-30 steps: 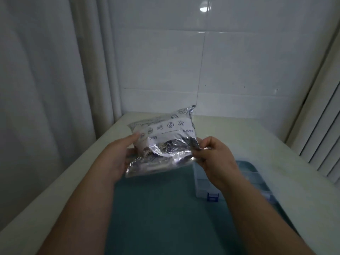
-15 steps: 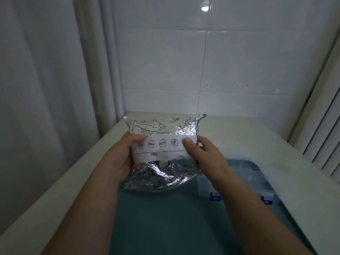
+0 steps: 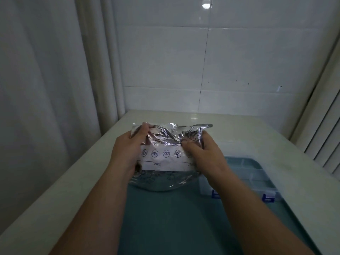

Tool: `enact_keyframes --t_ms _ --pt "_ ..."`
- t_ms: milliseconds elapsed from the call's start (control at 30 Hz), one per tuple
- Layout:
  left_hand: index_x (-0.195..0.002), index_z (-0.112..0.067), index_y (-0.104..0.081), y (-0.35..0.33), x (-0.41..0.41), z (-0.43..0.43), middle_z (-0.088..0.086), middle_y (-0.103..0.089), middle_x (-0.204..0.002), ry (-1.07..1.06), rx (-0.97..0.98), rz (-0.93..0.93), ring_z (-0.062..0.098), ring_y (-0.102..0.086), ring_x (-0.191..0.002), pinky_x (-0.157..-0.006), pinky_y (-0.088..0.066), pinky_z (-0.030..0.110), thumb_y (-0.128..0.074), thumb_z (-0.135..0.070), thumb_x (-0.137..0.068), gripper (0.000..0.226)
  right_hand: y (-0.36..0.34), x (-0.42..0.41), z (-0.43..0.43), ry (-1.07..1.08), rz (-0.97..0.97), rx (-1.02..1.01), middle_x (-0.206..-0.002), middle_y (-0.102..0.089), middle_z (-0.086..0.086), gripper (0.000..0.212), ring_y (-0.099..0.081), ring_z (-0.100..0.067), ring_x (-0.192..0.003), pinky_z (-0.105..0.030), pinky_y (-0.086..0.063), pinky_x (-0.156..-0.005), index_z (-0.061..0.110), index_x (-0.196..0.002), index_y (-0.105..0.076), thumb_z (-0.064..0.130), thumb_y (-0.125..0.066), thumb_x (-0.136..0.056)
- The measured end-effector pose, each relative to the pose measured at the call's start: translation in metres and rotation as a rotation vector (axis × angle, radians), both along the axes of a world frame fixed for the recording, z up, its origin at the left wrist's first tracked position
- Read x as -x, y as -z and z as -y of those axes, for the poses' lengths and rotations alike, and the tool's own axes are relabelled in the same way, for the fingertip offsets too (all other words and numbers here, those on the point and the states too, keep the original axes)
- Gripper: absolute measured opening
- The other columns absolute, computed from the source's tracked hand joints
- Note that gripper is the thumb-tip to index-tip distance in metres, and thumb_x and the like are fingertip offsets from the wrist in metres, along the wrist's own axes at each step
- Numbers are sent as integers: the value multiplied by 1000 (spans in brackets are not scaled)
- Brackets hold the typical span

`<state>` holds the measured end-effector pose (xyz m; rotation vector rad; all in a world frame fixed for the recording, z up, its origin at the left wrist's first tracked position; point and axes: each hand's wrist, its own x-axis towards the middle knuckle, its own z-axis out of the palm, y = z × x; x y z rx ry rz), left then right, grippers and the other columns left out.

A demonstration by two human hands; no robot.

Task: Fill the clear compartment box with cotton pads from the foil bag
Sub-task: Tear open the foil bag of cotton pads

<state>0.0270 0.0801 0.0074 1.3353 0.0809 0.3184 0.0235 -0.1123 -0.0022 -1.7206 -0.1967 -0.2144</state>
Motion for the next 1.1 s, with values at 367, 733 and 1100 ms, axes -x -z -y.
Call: enact_keyframes --t_ms 367,733,1100 --pt "-78 -20 -76 -1 2 1 4 -77 -81 -29 -58 42 20 -72 -74 -71 -57 33 -74 -21 -83 6 -8 8 -2 -106 -41 -117 -96 -71 6 21 -70 -14 -89 -32 -58 -75 32 -99 -59 43 -68 -85" --pt "-91 -15 -74 0 3 0 9 -76 -91 76 -119 116 27 -72 -86 -83 -55 41 -77 -26 -73 21 -11 7 -9 95 162 -122 -64 -56 -16 24 -49 -14 -63 -33 -42 -60 -3 -75 -61 16 -75 -82" --pt "-81 -24 -70 7 -5 1 -4 -73 -81 -275 -200 45 15 -69 -79 -70 -52 30 -56 -38 -95 25 -3 6 13 -175 -99 122 -111 -69 1 65 -70 -14 -94 -37 -58 -84 34 -129 -48 54 -75 -74"
